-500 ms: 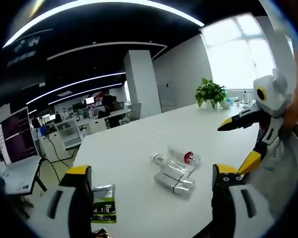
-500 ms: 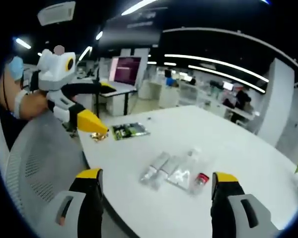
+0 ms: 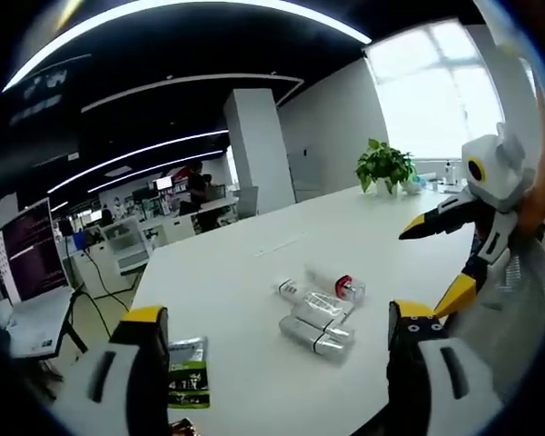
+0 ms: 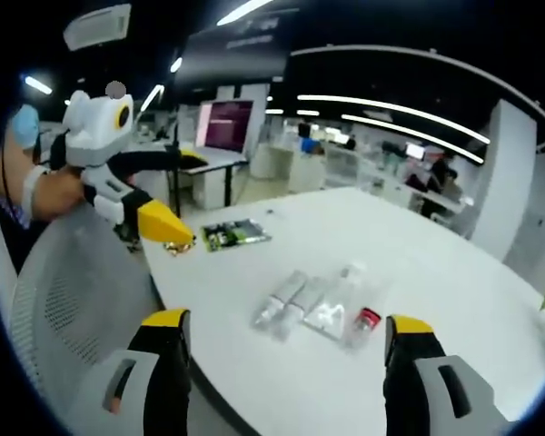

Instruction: Arrange the skincare products in the storage area until every visible bottle or jar stands upright without overlapping.

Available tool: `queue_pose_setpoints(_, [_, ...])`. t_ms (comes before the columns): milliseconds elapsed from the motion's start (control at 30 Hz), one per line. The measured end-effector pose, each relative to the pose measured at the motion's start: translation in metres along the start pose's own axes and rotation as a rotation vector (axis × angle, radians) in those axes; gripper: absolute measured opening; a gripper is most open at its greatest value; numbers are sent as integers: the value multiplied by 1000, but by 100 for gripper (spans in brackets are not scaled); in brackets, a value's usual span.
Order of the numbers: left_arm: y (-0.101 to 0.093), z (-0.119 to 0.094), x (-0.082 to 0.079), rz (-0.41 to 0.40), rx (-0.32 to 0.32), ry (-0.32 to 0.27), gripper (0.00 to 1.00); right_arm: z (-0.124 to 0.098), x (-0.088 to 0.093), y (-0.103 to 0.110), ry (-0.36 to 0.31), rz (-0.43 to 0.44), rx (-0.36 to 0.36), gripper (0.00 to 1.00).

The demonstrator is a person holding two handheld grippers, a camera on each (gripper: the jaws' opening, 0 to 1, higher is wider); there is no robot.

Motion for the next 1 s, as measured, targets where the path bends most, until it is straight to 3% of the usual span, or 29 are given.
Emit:
queue_pose_setpoints(433, [0, 2, 2, 4, 9, 15, 99, -5, -6, -7, -31, 19, 45, 89])
queue_pose_setpoints(600, [-1, 1, 4, 30, 12, 21, 98, -1, -4, -21, -11, 164, 48, 86])
queue_pose_setpoints(833, [3, 0, 4, 30, -2, 16, 96, 16, -40, -55, -36, 99, 63, 82])
queue_pose_setpoints(1000, [4, 0, 5, 41, -3, 17, 93, 46, -69, -90, -43, 96, 47, 76])
Point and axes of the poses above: the point that each gripper's makers call its tool centre point, and the gripper's own axes: z roughly forward along the fingers, y roughly to its left, x roughly out of its underside, the point moved 9 cm from there along -z, roughly backward along the fingers, and after that the axes turned 13 degrees about -x, right-handed, at the moved point
